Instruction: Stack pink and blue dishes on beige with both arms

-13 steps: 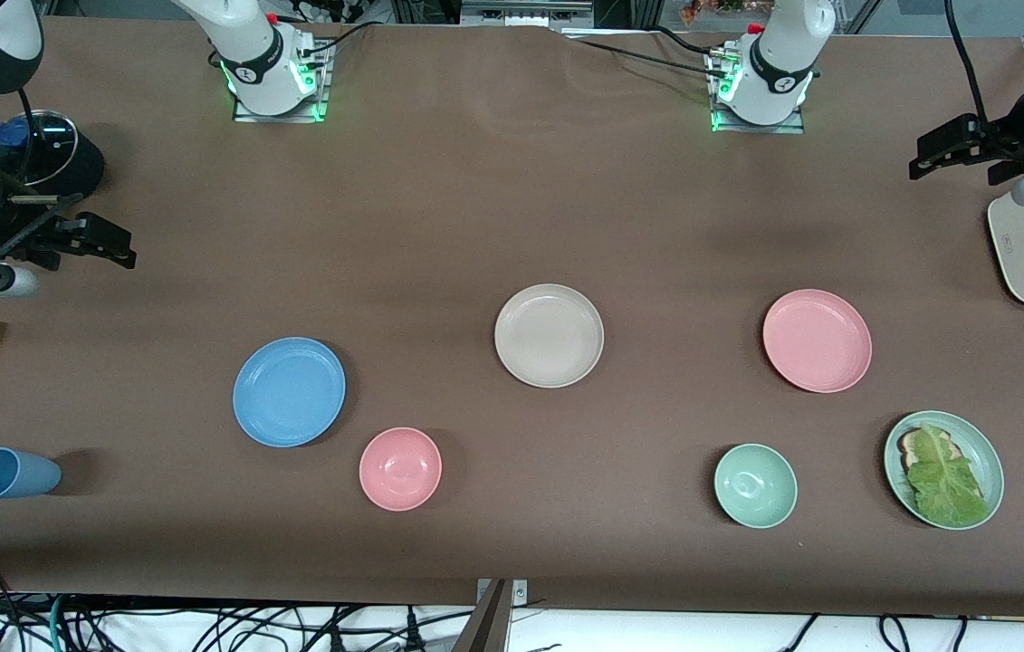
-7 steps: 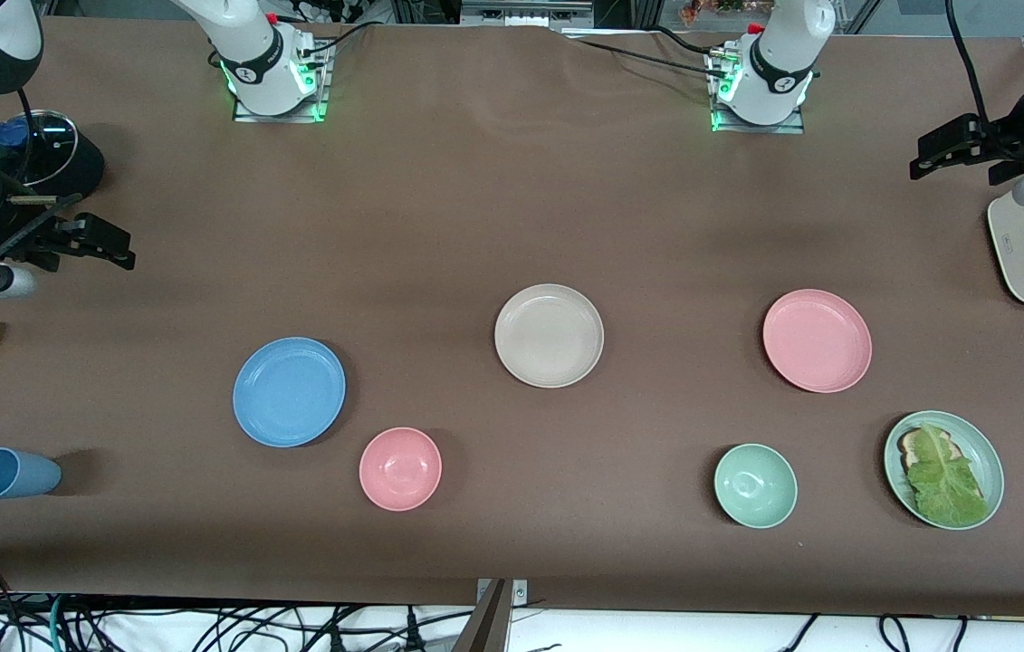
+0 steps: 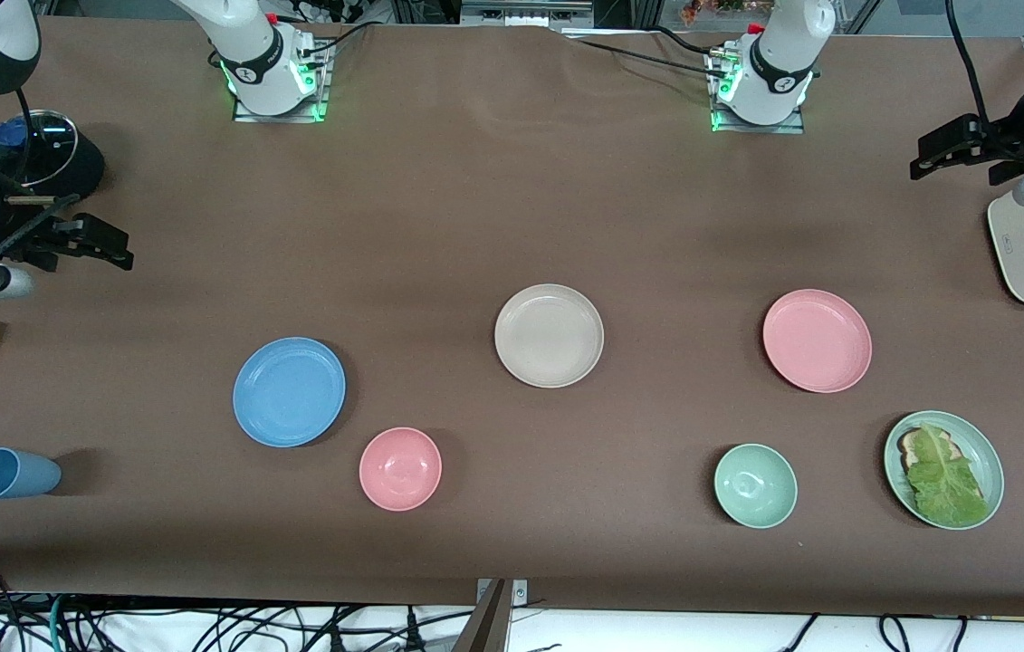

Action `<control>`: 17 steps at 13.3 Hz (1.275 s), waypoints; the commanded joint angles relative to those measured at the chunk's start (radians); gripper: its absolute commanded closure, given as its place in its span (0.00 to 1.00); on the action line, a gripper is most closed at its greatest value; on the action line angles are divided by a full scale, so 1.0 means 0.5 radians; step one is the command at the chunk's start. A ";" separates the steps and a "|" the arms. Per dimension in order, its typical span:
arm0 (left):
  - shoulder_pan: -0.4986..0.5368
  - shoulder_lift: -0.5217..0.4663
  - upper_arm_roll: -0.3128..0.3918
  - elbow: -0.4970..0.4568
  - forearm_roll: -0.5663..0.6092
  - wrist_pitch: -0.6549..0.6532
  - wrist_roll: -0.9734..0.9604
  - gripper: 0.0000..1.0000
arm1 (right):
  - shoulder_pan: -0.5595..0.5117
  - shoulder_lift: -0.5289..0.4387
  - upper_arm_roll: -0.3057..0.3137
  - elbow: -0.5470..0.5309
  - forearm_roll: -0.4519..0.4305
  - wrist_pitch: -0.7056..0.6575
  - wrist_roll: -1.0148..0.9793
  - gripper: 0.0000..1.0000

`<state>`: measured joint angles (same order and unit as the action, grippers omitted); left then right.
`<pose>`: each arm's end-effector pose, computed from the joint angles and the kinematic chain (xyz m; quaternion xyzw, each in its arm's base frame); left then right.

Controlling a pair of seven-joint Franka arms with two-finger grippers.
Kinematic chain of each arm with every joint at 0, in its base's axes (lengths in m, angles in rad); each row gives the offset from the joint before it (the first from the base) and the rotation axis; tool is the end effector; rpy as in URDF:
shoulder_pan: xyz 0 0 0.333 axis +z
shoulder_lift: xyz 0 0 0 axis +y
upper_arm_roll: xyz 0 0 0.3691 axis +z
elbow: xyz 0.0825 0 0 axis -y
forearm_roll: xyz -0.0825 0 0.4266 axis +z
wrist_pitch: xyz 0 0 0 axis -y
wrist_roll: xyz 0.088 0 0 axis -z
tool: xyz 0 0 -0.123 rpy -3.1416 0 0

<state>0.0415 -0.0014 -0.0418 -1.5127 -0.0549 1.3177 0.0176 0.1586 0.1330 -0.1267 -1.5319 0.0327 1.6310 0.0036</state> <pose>0.5656 -0.0079 0.6725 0.9949 -0.0132 -0.0964 0.0279 0.6461 0.0297 0.6047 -0.9997 -0.0133 0.0166 0.0076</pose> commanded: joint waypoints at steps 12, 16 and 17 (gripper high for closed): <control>0.037 0.526 0.004 0.062 -0.019 0.043 -0.029 0.00 | -0.056 0.007 0.005 0.033 0.039 -0.004 0.014 0.00; 0.031 0.769 -0.005 0.062 -0.028 0.248 -0.026 0.00 | -0.059 0.019 0.002 0.033 0.036 0.008 0.014 0.00; 0.021 0.806 -0.005 0.062 -0.022 0.252 -0.029 0.00 | -0.059 0.019 0.002 0.033 0.036 0.021 0.011 0.00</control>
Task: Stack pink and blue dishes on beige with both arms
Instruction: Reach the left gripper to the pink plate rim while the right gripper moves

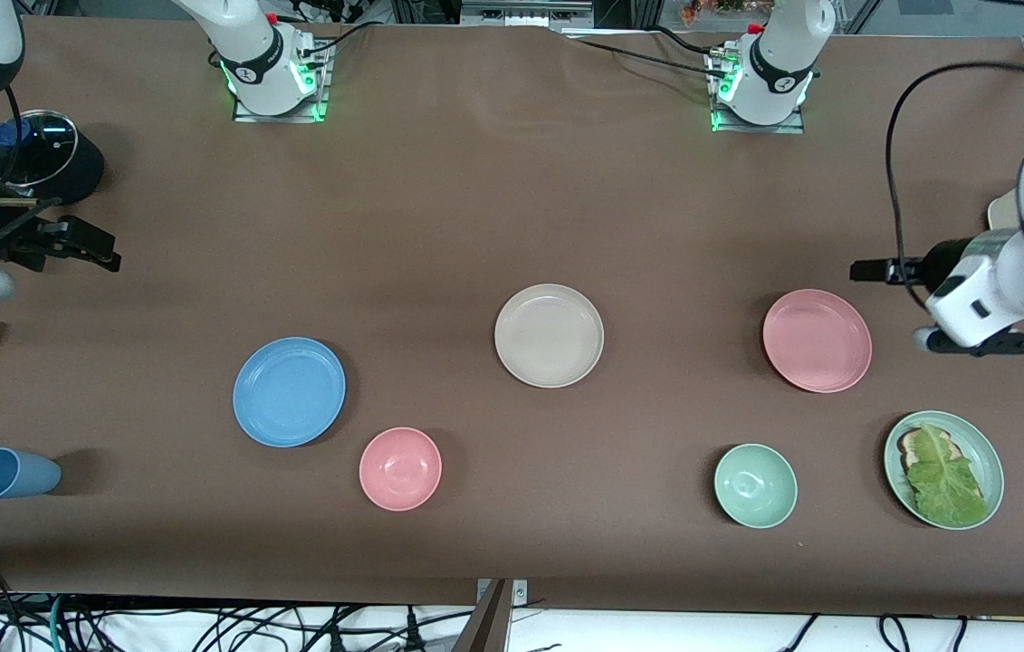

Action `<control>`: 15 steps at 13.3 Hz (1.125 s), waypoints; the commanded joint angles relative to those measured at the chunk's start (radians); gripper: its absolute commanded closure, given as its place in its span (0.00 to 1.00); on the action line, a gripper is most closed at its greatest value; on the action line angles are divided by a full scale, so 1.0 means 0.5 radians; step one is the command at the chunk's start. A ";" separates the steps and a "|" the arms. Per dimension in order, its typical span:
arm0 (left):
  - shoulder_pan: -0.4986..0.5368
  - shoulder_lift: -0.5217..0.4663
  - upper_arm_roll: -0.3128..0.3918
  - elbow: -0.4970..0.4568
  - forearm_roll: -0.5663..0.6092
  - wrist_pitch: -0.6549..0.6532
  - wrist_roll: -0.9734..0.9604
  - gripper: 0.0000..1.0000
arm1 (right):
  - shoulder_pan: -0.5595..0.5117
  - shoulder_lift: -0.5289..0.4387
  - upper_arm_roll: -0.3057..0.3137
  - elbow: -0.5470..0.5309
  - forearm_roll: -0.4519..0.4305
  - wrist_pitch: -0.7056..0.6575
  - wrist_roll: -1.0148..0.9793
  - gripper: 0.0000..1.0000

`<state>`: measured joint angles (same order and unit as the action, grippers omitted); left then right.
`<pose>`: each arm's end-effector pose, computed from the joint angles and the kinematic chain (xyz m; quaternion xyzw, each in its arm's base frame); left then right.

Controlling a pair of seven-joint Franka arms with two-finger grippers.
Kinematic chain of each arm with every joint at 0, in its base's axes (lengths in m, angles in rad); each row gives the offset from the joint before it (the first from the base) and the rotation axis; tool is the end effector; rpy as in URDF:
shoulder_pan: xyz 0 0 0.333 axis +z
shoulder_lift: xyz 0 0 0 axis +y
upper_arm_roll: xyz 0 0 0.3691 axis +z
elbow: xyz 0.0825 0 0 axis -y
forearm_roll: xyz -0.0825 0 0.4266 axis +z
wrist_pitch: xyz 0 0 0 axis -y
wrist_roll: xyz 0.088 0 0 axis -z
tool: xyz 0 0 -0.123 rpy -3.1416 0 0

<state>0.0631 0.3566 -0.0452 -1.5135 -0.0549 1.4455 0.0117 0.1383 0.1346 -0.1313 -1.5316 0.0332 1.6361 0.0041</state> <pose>0.6676 0.0085 0.4553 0.9770 0.0051 -0.2099 0.0385 0.6477 0.0139 0.6043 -0.9999 -0.0006 0.0145 0.0077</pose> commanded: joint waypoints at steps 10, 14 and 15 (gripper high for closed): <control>0.392 0.348 0.004 0.036 -0.390 0.266 0.565 0.00 | -0.016 0.019 0.017 0.044 0.035 0.029 -0.002 0.00; 0.472 0.461 0.008 0.036 -0.421 0.349 0.731 0.00 | -0.016 0.047 0.017 0.047 0.029 0.029 -0.011 0.00; 0.490 0.480 0.008 0.030 -0.436 0.379 0.771 0.00 | -0.019 0.053 0.017 0.047 0.029 0.029 -0.014 0.00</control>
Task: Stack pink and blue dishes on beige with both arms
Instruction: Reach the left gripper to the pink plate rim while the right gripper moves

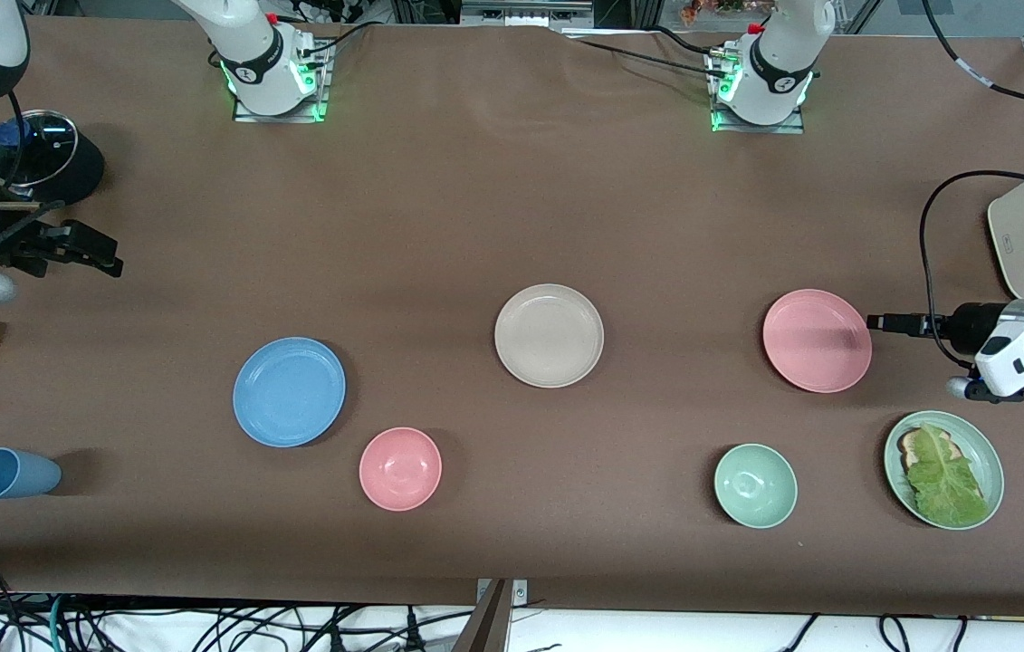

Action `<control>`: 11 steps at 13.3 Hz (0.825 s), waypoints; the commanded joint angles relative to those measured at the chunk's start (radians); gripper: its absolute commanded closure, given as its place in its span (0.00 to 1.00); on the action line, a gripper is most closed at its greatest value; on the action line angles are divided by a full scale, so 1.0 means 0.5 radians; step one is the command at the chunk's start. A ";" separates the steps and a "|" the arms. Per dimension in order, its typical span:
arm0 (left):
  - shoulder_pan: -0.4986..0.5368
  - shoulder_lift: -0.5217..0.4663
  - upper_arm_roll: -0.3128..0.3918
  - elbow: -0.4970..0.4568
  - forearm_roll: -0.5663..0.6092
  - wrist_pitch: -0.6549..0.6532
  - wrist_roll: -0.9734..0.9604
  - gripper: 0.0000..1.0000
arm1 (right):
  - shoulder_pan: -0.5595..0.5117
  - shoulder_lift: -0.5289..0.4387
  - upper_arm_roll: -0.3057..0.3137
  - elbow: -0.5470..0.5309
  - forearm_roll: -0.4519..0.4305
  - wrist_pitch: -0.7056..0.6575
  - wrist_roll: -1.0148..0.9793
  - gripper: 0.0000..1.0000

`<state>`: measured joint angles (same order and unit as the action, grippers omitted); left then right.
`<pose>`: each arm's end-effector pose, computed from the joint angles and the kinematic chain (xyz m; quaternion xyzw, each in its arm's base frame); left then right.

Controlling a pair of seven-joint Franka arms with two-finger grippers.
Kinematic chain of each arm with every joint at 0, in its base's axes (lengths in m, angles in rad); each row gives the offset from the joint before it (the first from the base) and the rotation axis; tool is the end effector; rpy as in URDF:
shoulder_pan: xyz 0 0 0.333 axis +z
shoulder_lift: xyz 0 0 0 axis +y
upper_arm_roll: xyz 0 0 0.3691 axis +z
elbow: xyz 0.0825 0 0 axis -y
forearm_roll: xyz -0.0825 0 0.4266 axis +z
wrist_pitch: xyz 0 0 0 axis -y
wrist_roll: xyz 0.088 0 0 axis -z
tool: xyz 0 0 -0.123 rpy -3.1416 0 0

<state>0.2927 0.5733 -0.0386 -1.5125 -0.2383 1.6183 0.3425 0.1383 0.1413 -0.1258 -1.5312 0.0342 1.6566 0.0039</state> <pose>0.6897 0.1543 0.3143 0.9651 -0.0091 -0.1829 0.1870 0.6520 0.0176 0.6019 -0.9999 -0.0033 0.0075 0.0081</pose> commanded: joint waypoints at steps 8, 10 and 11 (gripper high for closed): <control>0.117 0.154 -0.006 -0.092 -0.082 0.367 0.428 0.01 | -0.016 0.104 0.006 0.044 0.014 0.022 -0.032 0.00; 0.129 0.157 -0.003 -0.169 -0.115 0.487 0.520 0.01 | -0.004 0.171 0.006 0.044 0.017 0.077 -0.041 0.00; 0.132 0.163 -0.003 -0.196 -0.118 0.524 0.542 0.02 | 0.002 0.202 0.006 0.041 0.017 0.107 -0.075 0.00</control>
<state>0.3453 0.6642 -0.0388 -1.5678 -0.2562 1.8387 0.5543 0.1385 0.2024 -0.1253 -1.5312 0.0342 1.6895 -0.0066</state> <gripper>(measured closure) 0.013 0.000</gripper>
